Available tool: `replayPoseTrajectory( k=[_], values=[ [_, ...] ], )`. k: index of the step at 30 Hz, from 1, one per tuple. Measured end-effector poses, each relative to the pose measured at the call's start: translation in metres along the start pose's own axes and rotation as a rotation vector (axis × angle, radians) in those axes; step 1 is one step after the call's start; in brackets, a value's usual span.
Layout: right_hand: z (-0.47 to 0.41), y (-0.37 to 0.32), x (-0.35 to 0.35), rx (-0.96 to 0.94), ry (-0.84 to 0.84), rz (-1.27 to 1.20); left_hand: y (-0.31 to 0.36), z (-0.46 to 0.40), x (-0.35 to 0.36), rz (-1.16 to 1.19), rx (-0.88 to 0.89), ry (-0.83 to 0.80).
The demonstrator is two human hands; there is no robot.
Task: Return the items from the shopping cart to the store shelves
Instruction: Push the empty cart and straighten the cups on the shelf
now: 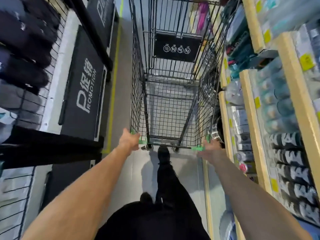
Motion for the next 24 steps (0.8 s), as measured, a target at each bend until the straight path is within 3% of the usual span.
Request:
replayPoseTrajectory(
  k=[4, 8, 13, 21, 24],
  values=[
    [-0.025, -0.018, -0.007, -0.008, 0.064, 0.005, 0.036, -0.040, -0.016, -0.632, 0.043, -0.026],
    [-0.048, -0.045, -0.011, 0.058, 0.137, 0.361, 0.072, -0.080, -0.018, -1.015, 0.071, -0.123],
    [-0.041, -0.104, 0.001, 0.036, 0.137, 0.553, 0.111, -0.123, -0.030, -1.117, 0.030, -0.180],
    [-0.047, -0.235, 0.035, -0.065, 0.231, 0.452, 0.189, -0.239, -0.082, -1.100, 0.056, -0.198],
    [-0.049, -0.295, 0.045, -0.062, 0.263, 0.532, 0.225, -0.287, -0.095, -1.065, 0.108, -0.201]
  ],
)
Point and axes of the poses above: each hand's wrist, its own z-axis away from the middle knuckle, its own x-axis out of the palm, y = z × x, the point moved 10 cm from there along -z, towards the middle knuckle, and after that the axes turned 12 degrees about x, right-handed, at the moved point
